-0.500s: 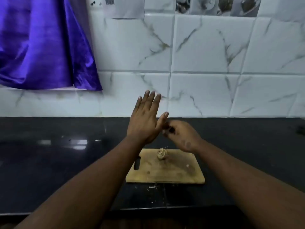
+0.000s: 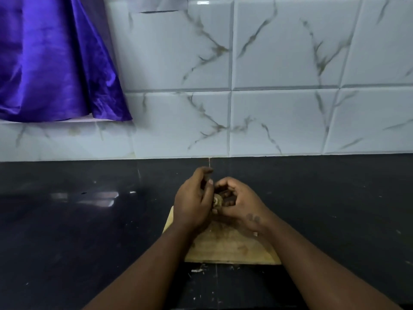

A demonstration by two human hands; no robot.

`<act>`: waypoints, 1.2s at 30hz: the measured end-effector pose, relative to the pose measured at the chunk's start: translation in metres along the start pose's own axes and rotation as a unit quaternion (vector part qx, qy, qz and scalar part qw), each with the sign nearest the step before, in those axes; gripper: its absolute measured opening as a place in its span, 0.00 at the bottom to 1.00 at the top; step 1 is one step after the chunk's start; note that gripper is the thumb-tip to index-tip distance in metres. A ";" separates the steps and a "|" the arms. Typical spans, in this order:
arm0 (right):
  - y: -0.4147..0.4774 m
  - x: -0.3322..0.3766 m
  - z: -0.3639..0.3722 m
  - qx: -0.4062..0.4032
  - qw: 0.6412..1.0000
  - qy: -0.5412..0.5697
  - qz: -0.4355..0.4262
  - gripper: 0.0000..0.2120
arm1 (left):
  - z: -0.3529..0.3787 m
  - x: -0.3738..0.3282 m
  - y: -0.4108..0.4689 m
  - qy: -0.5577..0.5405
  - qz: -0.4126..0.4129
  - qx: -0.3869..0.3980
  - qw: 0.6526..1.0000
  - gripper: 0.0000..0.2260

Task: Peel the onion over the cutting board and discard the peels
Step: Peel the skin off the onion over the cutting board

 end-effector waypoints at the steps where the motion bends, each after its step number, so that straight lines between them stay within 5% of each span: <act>1: 0.000 -0.002 -0.004 -0.024 0.999 0.038 -0.009 0.22 | 0.002 0.005 -0.003 -0.053 -0.014 -0.008 0.998 0.10; 6: -0.005 -0.003 -0.021 -0.067 0.988 0.126 -0.061 0.24 | 0.006 0.012 -0.005 -0.224 -0.032 0.024 0.974 0.09; 14: -0.014 -0.006 -0.026 -0.059 0.983 0.160 -0.064 0.23 | 0.018 0.014 -0.006 -0.306 -0.046 0.116 0.944 0.13; 36: -0.022 0.004 -0.027 -0.057 0.990 0.116 -0.047 0.18 | 0.008 0.007 -0.010 -0.184 -0.015 0.081 0.980 0.03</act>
Point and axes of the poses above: each hand's wrist, its own y-axis towards the middle knuckle, its own z-axis out of the palm, x = y × z, the point moved 5 cm from there along y, towards the middle knuckle, and after that the axes turned 8 degrees about x, right-handed, at the moved point
